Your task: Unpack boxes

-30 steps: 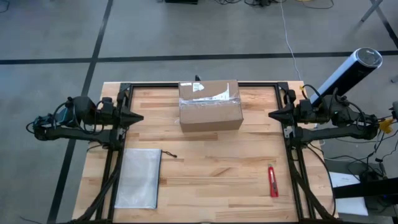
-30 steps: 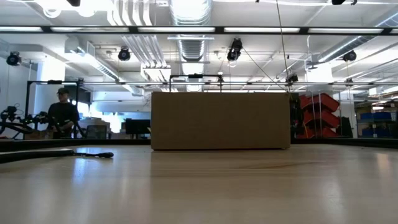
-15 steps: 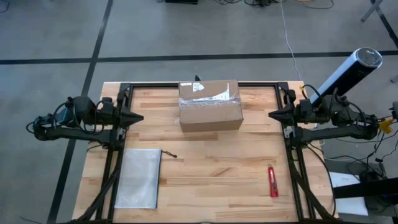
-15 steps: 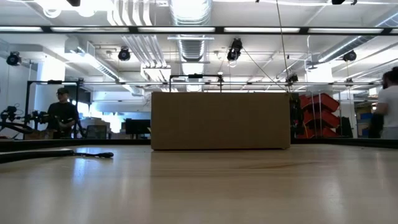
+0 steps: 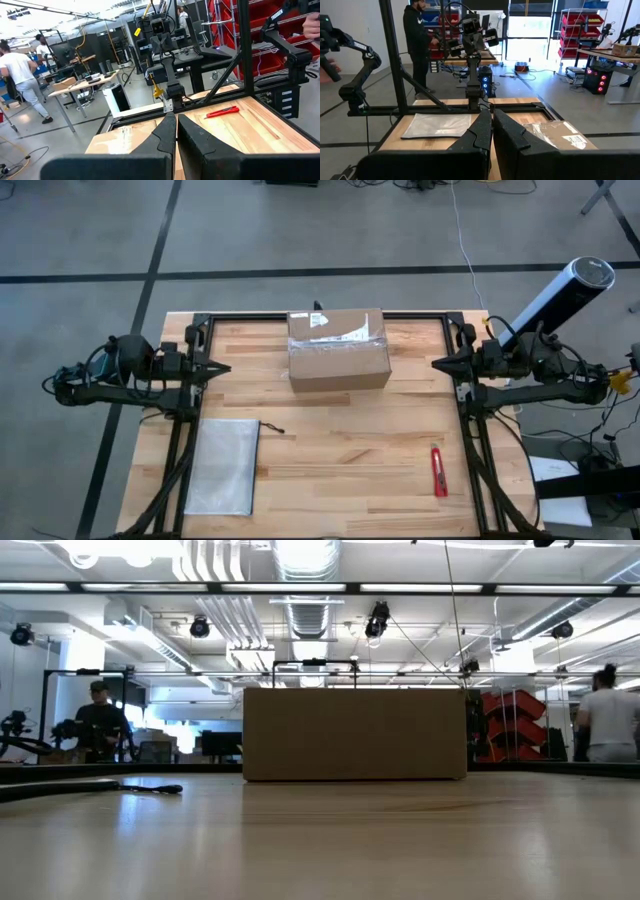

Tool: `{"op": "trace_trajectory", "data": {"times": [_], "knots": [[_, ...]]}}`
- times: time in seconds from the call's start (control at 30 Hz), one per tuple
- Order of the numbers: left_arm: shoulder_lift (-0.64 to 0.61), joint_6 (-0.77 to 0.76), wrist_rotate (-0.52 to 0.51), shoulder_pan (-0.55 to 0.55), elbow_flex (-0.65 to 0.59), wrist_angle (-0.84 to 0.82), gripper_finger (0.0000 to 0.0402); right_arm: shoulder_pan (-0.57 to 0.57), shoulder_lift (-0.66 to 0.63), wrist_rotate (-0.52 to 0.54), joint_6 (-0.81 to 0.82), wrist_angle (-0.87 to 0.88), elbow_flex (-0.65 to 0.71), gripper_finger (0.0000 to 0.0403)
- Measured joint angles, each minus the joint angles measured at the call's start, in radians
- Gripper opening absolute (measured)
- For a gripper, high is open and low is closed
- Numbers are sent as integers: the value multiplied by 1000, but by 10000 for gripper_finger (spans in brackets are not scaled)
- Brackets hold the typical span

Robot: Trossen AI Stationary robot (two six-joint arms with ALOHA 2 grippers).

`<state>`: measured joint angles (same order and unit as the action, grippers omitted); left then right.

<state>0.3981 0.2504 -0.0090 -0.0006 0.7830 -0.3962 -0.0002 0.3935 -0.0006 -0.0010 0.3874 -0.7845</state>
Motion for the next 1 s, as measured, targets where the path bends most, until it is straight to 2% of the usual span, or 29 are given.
{"op": "trace_trajectory", "data": {"times": [0.33, 1.0], "knots": [[0, -2, 0, 0, 0, -1, 0, 0, 0, 0, 60, -2, 0, 0], [0, -118, 0, 0, 0, -3, 0, 0, 374, 2, -79, -43, 0, 0]]}}
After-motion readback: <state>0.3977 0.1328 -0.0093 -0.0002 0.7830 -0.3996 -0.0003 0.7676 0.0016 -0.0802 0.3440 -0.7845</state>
